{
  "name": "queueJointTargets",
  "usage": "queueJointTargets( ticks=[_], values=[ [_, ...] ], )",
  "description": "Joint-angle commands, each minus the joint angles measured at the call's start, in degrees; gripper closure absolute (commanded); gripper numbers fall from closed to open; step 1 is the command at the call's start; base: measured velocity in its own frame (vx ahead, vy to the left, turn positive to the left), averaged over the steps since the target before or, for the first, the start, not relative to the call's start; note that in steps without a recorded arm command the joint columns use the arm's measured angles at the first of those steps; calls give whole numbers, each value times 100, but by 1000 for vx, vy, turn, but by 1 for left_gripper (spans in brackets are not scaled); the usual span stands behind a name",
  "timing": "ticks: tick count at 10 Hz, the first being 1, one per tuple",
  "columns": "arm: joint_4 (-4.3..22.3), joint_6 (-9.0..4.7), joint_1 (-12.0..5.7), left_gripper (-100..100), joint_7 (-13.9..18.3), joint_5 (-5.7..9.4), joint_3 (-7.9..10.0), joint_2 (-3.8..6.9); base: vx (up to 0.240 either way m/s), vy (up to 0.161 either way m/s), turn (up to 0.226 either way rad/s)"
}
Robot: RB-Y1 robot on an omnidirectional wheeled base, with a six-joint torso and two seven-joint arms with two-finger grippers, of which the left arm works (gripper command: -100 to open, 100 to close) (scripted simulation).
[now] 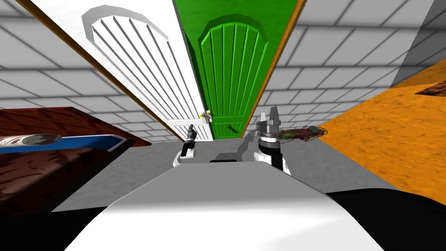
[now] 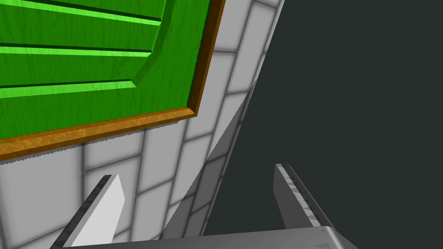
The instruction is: Pull the door open
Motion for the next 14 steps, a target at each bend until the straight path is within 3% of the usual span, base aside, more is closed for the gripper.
queueJointTargets(
  ticks=[1,4,11,13,14],
  values=[
    [246,25,-94,-100,50,23,29,50,136,33,-74],
    [715,65,-304,-100,122,59,83,128,158,30,-73],
    [1435,125,-643,-100,233,114,158,239,139,37,-48],
    [1605,138,-737,-100,260,126,171,261,174,27,-43],
    [1518,151,-697,-100,249,122,167,253,75,20,-10]
  ],
)
